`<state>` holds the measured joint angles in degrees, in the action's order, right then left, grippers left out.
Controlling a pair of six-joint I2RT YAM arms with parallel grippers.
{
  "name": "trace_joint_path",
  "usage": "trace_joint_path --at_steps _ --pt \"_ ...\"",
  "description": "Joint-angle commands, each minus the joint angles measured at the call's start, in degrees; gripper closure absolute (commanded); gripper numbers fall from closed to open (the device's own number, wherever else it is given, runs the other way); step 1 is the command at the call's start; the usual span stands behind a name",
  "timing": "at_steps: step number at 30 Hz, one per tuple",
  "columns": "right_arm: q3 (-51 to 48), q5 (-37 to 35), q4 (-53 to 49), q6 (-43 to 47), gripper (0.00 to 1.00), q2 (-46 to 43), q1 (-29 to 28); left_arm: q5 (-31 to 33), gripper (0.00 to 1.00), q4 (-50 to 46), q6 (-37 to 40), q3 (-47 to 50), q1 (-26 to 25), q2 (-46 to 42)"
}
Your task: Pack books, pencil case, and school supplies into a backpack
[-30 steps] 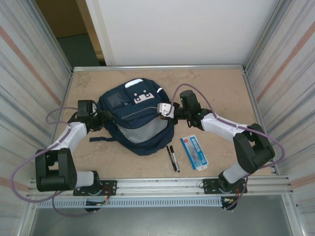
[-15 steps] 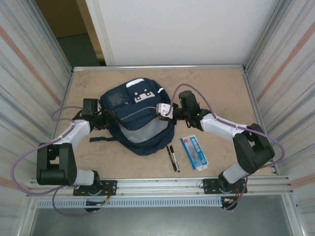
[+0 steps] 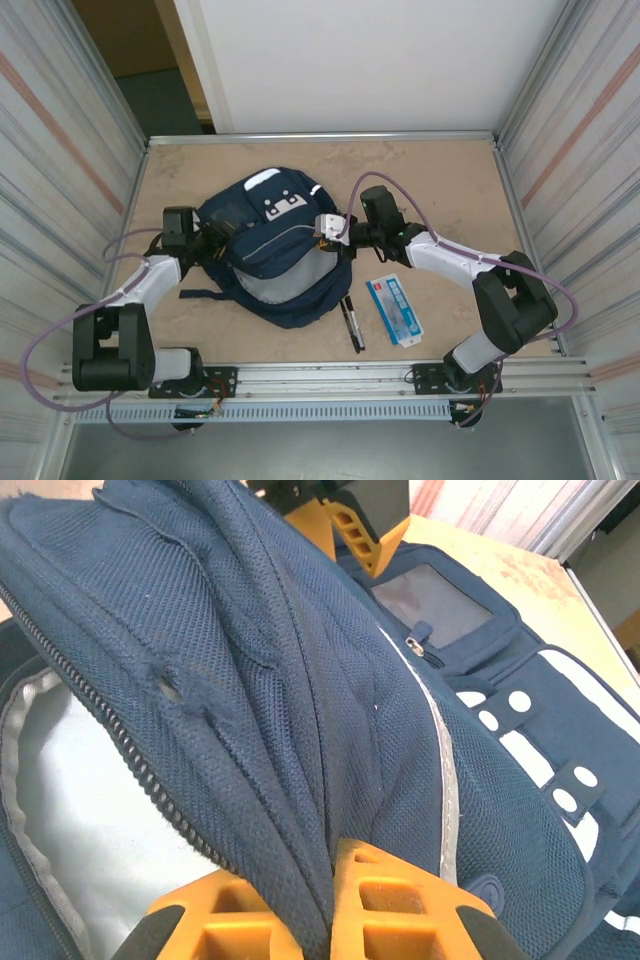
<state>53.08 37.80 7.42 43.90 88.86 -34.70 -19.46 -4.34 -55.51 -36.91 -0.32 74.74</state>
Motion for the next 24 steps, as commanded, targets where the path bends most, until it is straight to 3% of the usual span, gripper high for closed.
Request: trace_joint_path --at_steps 1,7,13,17,24 --pt "2.82 7.16 2.29 -1.64 1.0 -2.17 -0.72 -0.47 0.47 -0.52 -2.88 2.26 0.55 -0.65" --pt "2.94 7.68 1.84 -0.98 1.0 -1.8 -0.34 7.4 0.44 -10.08 1.81 2.59 2.09 -7.8" --pt "4.11 10.45 -0.37 -0.22 1.0 -1.39 1.05 9.5 0.44 -23.25 6.78 1.01 4.1 -14.66" --pt "3.67 11.76 -0.87 -0.14 1.0 -2.22 0.77 6.07 0.44 -13.74 4.61 6.25 4.28 -17.42" --pt "4.06 11.68 -1.58 -0.85 1.0 -2.25 -0.98 -1.09 0.5 -7.42 2.56 4.35 4.3 -11.02"
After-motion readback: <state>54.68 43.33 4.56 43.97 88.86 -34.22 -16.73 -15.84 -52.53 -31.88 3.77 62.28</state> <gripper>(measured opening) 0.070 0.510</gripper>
